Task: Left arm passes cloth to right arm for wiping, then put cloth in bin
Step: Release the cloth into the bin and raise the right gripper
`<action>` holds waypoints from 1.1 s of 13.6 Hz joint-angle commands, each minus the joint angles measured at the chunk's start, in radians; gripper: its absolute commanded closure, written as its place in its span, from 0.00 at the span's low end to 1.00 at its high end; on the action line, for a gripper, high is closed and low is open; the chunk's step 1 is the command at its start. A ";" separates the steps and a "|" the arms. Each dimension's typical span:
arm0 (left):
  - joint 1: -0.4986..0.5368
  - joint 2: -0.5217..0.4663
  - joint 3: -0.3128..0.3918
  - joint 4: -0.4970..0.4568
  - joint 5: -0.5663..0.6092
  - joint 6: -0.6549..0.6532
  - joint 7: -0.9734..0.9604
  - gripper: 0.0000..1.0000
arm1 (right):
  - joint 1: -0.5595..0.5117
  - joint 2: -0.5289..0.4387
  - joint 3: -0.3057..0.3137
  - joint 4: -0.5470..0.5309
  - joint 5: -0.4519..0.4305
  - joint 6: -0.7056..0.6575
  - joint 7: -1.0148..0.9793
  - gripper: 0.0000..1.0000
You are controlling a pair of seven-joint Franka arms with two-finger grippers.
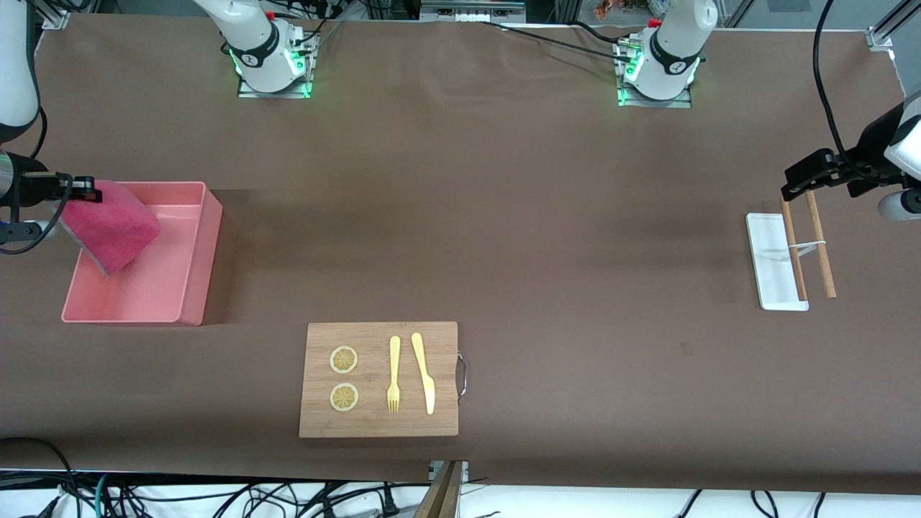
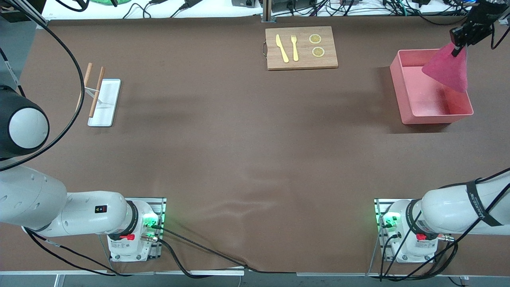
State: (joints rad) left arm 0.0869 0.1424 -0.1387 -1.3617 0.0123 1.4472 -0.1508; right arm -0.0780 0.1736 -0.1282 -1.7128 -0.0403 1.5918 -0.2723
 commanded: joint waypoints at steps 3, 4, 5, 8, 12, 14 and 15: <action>0.016 -0.003 0.002 -0.013 -0.015 -0.024 -0.006 0.00 | -0.023 -0.071 0.030 -0.038 -0.029 0.022 -0.045 0.00; 0.017 -0.003 0.002 -0.013 -0.015 -0.024 -0.009 0.00 | -0.025 -0.077 0.054 -0.025 -0.041 0.025 -0.045 0.00; 0.016 -0.001 0.004 -0.013 -0.012 -0.024 -0.010 0.00 | -0.025 -0.080 0.065 -0.010 -0.055 0.027 -0.045 0.00; 0.019 0.014 0.005 -0.013 -0.012 -0.024 -0.009 0.00 | -0.045 -0.120 0.091 0.018 0.014 0.057 -0.050 0.00; 0.020 0.023 0.008 -0.011 0.000 -0.022 -0.013 0.00 | -0.045 -0.213 0.160 0.018 0.026 0.016 0.080 0.00; 0.025 0.022 0.011 -0.011 0.000 -0.022 -0.013 0.00 | -0.046 -0.229 0.206 0.035 0.028 -0.041 0.155 0.00; 0.028 0.022 0.013 -0.011 0.000 -0.022 -0.013 0.00 | -0.045 -0.226 0.225 0.060 0.028 -0.067 0.197 0.00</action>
State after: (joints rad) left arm 0.1061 0.1710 -0.1274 -1.3715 0.0123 1.4317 -0.1545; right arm -0.1024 -0.0453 0.0523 -1.6796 -0.0273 1.5728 -0.1446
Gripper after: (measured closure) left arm 0.000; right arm 0.000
